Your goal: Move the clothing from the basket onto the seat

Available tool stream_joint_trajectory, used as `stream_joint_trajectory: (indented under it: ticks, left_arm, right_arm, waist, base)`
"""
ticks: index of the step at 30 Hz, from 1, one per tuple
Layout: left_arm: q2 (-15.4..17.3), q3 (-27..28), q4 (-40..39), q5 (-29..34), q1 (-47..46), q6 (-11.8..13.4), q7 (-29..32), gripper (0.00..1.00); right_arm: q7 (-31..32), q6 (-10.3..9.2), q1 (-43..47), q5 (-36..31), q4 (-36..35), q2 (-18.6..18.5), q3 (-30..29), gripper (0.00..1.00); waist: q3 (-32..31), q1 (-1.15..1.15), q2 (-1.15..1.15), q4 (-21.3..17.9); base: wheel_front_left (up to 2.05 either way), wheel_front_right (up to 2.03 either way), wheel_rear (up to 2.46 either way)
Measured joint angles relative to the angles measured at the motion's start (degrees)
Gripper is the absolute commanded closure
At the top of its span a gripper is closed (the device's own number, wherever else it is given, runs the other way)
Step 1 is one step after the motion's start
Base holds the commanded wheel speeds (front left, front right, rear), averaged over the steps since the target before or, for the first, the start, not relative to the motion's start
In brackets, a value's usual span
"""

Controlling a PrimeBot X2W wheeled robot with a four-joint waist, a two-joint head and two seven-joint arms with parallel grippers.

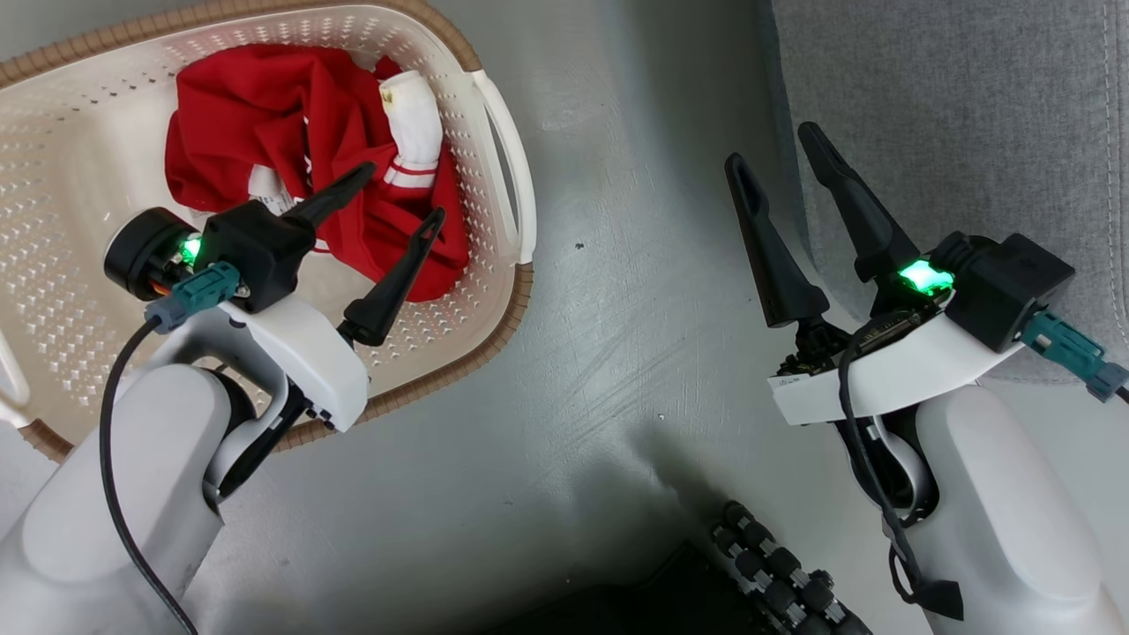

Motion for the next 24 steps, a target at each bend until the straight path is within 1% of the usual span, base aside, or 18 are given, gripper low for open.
stream_joint_trajectory:
  ticks: [10, 24]
  left_arm:
    - [0.1, -0.3, -0.4, 0.1, -1.0, 0.0, 0.8, 0.0]
    - [-0.1, -2.5, -1.3, 0.6, -1.2, 0.0, 1.8, 0.0]
  right_arm:
    - [0.0, 0.0, -1.1, 0.6, -0.1, 0.0, 0.0, 0.0]
    - [0.0, 0.0, -1.8, 1.6, 0.0, 0.0, 0.4, 0.0]
  waist:
    - [1.6, 0.0, 0.0, -0.6]
    - [2.1, 0.0, 0.0, -1.1]
  base:
    - [0.0, 0.0, 0.0]
    - [0.0, 0.0, 0.0]
